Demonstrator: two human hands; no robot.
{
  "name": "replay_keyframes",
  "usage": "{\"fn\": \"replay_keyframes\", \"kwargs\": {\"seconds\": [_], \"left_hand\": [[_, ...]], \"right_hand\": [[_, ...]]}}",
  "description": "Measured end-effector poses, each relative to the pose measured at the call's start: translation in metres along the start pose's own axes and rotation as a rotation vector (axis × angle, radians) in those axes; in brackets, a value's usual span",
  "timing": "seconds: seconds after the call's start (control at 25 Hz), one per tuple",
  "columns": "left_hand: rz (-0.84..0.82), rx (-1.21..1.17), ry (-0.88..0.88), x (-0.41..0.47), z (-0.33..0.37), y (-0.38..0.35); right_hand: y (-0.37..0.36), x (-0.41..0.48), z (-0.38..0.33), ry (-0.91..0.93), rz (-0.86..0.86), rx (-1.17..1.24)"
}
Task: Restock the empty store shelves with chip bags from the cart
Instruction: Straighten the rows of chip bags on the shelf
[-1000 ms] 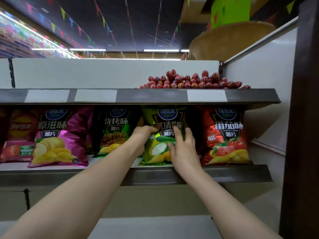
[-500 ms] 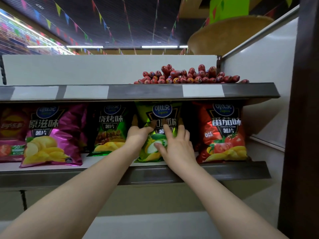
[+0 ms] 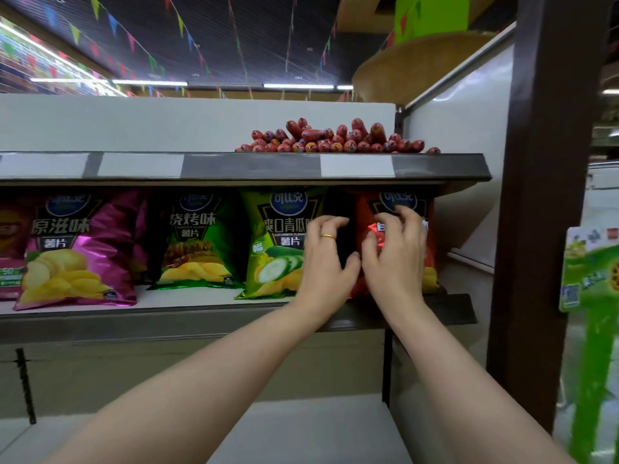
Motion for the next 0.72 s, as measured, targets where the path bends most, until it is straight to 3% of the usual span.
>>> {"fn": "replay_keyframes", "kwargs": {"seconds": [0.28, 0.48, 0.72], "left_hand": [[-0.163, -0.005, 0.269, 0.004, -0.001, -0.046], [-0.266, 0.024, 0.363, 0.014, -0.015, -0.059], [-0.268, 0.063, 0.417, 0.018, -0.033, -0.061]], "right_hand": [[-0.011, 0.003, 0.05, -0.263, -0.269, -0.142], [-0.024, 0.003, 0.054, -0.254, -0.316, 0.005], [-0.043, 0.004, 0.053, -0.239, -0.379, -0.127]]}}
Point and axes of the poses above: each hand's wrist, its own x-axis towards the middle knuckle, its own y-axis out of the back of the hand, z = x × y, the point moved 7 cm from there along x, towards the middle knuckle, and after that the axes turned 2 degrees about -z, right-handed, at the moved point
